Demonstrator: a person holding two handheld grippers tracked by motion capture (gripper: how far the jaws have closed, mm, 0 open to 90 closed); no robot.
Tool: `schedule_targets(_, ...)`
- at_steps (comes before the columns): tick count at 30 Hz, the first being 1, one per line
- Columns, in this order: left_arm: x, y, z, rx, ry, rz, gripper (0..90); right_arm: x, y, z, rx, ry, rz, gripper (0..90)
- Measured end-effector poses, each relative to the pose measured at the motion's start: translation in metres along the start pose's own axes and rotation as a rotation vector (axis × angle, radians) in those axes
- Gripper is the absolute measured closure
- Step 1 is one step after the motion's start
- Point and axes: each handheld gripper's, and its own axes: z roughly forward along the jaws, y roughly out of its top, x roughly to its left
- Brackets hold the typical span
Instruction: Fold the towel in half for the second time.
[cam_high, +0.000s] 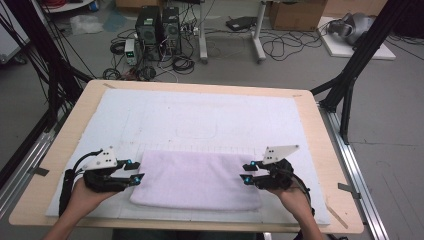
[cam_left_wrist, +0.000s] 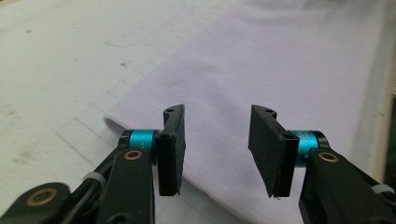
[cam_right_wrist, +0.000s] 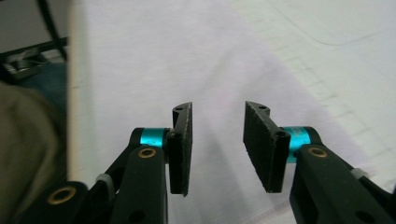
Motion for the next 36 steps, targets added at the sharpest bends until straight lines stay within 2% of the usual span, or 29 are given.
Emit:
schedule_targets(5,0.02,0.005,0.016,0.012,0.044,-0.03,55.0,-0.025,0.001,0.007,-0.001,-0.062,0.045,54.0)
schedule_targets(7,0.028,0.006,0.024,0.017,0.059,-0.047,53.3,-0.035,-0.002,0.009,0.003,-0.089,0.083,49.3)
schedule_targets(12,0.042,0.008,0.043,0.052,0.088,-0.074,49.1,-0.054,-0.013,0.015,0.021,-0.112,0.15,41.3)
schedule_targets(16,0.048,0.003,0.054,0.103,0.091,-0.106,46.6,-0.059,-0.018,0.021,0.055,-0.11,0.168,38.4)
schedule_targets(21,0.049,-0.001,0.063,0.168,0.096,-0.112,45.8,-0.058,-0.019,0.028,0.093,-0.108,0.159,37.9)
schedule_targets(25,0.05,-0.002,0.065,0.178,0.078,-0.135,46.3,-0.059,-0.021,0.034,0.119,-0.096,0.165,38.3)
schedule_targets(28,0.049,-0.002,0.065,0.178,0.057,-0.13,54.3,-0.059,-0.022,0.034,0.114,-0.089,0.169,43.2)
schedule_targets(32,0.047,-0.001,0.065,0.177,0.041,-0.115,67.9,-0.057,-0.022,0.034,0.105,-0.047,0.164,60.9)
schedule_targets(33,0.046,-0.001,0.065,0.174,0.041,-0.111,71.5,-0.056,-0.021,0.035,0.103,-0.033,0.164,67.7)
schedule_targets(34,0.045,0.0,0.064,0.175,0.044,-0.102,74.7,-0.056,-0.021,0.035,0.105,-0.013,0.162,71.0)
schedule_targets(36,0.044,0.0,0.063,0.173,0.048,-0.089,79.2,-0.055,-0.02,0.035,0.107,-0.003,0.157,75.9)
